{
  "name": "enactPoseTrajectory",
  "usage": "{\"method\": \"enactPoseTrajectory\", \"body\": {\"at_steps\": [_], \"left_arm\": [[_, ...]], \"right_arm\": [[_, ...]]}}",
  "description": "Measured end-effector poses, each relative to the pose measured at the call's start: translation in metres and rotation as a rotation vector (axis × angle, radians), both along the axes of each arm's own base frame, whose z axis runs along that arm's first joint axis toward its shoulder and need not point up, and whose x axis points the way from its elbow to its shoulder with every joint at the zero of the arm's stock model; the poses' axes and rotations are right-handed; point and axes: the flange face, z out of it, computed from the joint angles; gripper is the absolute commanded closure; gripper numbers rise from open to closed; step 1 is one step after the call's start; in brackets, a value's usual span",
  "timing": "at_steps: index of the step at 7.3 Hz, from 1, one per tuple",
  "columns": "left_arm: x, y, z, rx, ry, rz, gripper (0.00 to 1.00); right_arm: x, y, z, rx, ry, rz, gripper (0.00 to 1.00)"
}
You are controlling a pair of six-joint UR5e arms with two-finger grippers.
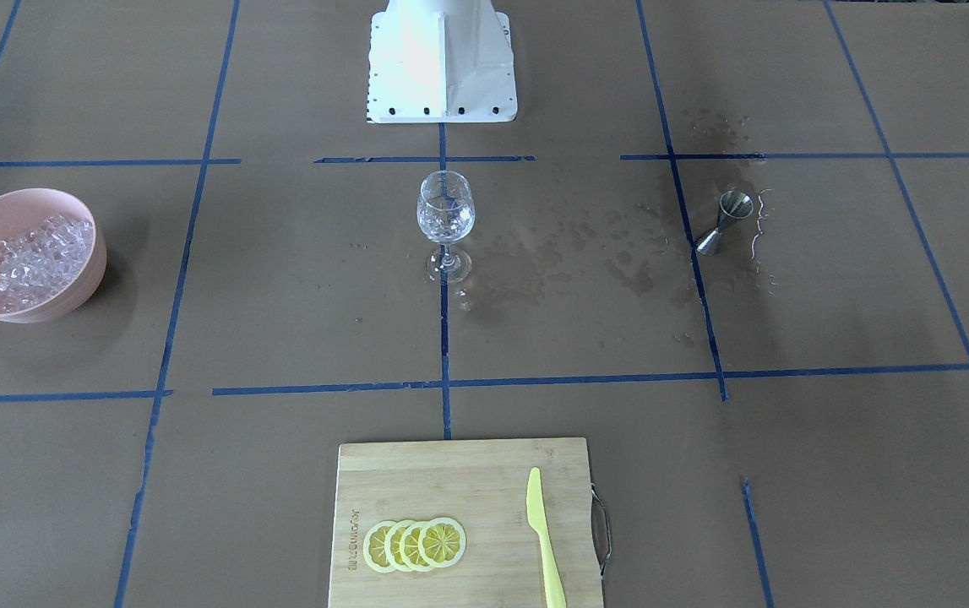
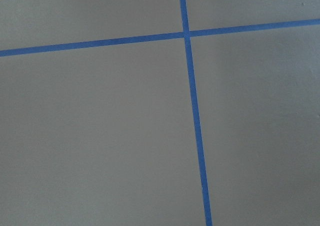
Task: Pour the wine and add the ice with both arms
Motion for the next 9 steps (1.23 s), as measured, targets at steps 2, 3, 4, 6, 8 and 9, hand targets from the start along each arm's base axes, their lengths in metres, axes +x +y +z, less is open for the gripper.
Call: {"method": "enactPoseTrajectory", "body": {"at_steps": [2,3,4,6,8,9], "left_arm": [[0.0,0.0,-0.001,0.003,-0.001,0.0,0.0],[0.0,-0.001,-0.002,0.005,-0.002,0.0,0.0],[0.0,-0.001,-0.003,0.01,-0.003,0.0,0.0],[0.0,-0.002,-0.005,0.018,-0.004,0.0,0.0],[0.0,-0.002,-0.005,0.018,-0.004,0.0,0.0],[0.0,-0.002,-0.006,0.019,-0.004,0.0,0.0]], "right_arm": [[-0.001,-0.003,-0.004,-0.025,-0.021,0.03,0.0],[-0.002,-0.003,-0.006,-0.028,-0.046,0.039,0.0],[0.0,-0.003,-0.009,-0.027,-0.073,0.05,0.0],[0.004,-0.005,-0.014,-0.022,-0.109,0.067,0.0],[0.005,-0.005,-0.015,-0.02,-0.117,0.07,0.0],[0.005,-0.005,-0.015,-0.019,-0.118,0.07,0.0]]}}
